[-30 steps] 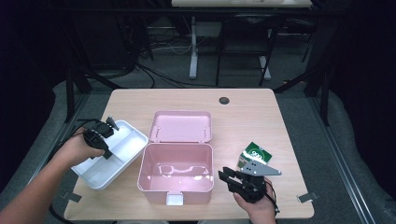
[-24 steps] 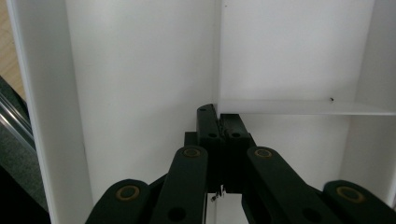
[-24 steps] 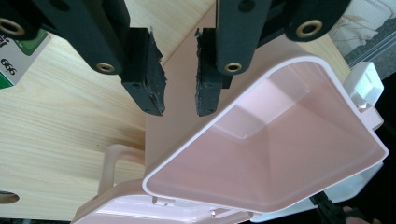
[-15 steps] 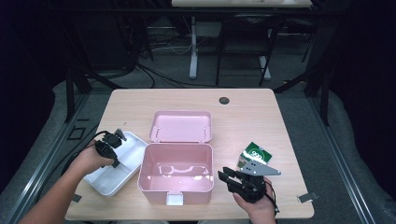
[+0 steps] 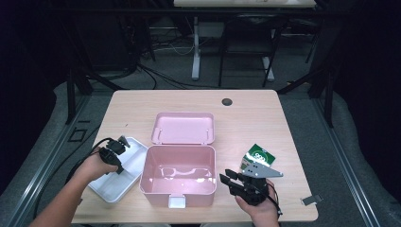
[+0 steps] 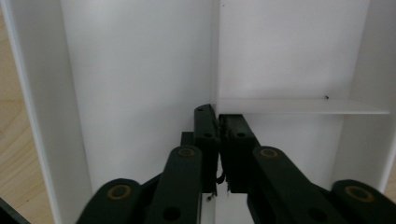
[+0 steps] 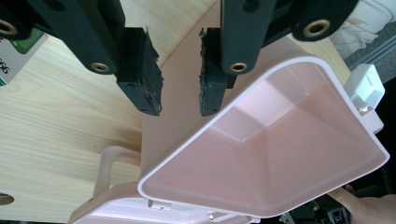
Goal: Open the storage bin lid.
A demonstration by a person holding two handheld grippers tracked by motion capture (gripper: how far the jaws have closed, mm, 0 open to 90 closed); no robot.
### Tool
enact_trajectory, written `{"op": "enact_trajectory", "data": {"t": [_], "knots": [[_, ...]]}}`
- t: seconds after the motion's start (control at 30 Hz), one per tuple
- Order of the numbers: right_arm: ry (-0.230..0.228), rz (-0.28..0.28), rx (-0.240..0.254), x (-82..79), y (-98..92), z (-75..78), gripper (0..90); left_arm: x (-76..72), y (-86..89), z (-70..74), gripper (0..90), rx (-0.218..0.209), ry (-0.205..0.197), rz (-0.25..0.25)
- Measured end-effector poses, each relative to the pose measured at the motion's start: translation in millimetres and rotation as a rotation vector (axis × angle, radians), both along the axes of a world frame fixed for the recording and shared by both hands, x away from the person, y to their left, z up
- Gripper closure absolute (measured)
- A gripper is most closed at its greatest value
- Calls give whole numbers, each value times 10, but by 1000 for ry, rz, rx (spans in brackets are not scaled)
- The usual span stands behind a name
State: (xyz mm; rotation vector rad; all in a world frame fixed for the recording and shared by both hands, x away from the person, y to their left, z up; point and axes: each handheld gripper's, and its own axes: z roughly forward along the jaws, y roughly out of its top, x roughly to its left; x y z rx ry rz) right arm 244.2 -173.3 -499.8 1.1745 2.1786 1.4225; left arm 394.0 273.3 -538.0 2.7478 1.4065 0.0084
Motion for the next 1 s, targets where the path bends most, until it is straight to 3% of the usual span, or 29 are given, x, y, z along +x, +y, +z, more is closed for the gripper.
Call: {"op": "enact_trajectory", "data": {"t": [0.17,0.4,0.67,0.7,1.0], "knots": [[11,7,-10,35,7,27,657,-104,-6,27,690,1,-12,-24],[43,37,-65,107,-11,111,567,-273,55,157,565,-70,-65,-10],[85,52,-162,221,-28,119,498,-416,112,188,522,-101,-83,-16],[68,50,-174,238,-20,123,496,-418,113,189,516,-99,-77,-22],[89,56,-193,372,-58,206,480,-496,159,235,496,-115,-86,-17]]}}
